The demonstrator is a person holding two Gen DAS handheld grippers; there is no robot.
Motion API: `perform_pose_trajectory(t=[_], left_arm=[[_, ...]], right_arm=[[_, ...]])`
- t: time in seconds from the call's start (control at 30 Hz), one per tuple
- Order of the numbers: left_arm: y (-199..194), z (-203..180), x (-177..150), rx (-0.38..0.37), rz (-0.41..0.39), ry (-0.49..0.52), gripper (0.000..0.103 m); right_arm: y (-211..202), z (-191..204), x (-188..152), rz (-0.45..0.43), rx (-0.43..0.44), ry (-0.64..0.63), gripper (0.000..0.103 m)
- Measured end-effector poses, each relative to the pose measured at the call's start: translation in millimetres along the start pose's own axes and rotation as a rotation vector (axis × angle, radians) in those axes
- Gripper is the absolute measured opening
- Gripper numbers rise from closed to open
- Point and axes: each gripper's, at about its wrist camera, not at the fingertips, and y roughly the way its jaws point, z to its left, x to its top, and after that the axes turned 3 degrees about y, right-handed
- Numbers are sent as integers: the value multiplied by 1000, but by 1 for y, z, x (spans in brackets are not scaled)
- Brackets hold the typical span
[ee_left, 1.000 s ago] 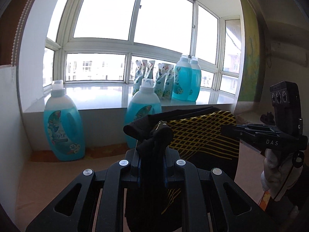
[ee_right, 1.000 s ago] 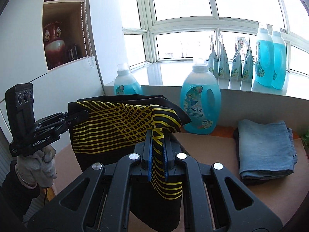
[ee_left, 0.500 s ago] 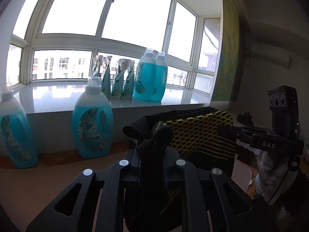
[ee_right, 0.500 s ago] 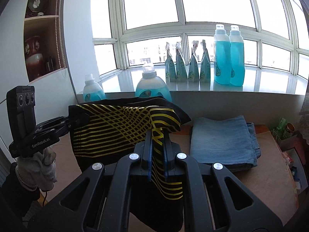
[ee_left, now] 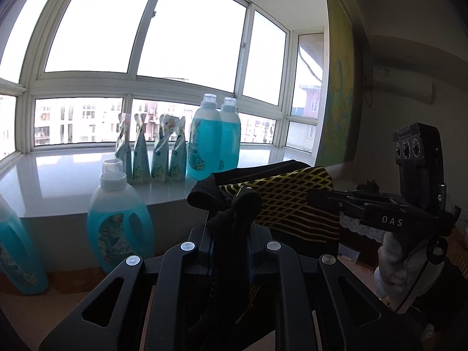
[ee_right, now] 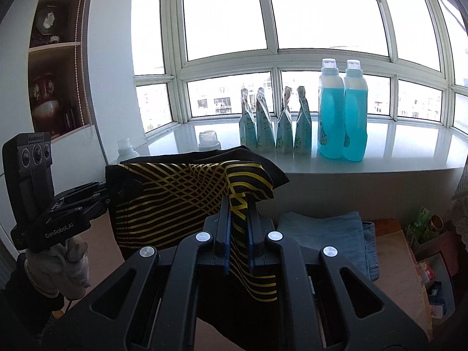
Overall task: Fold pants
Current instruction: 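Carry the hanging pants with the right tool over to the jeans stack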
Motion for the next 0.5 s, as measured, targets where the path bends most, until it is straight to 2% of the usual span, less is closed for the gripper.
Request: perform_pose_trajectory(t=[0.27, 0.5], left_arm=[[33, -21, 41, 10, -32, 82, 14], [59, -16, 50, 15, -57, 71, 14]], right_arm=[[14, -28, 41, -38, -14, -27, 9], [54, -46, 63, -8, 40, -31, 9]])
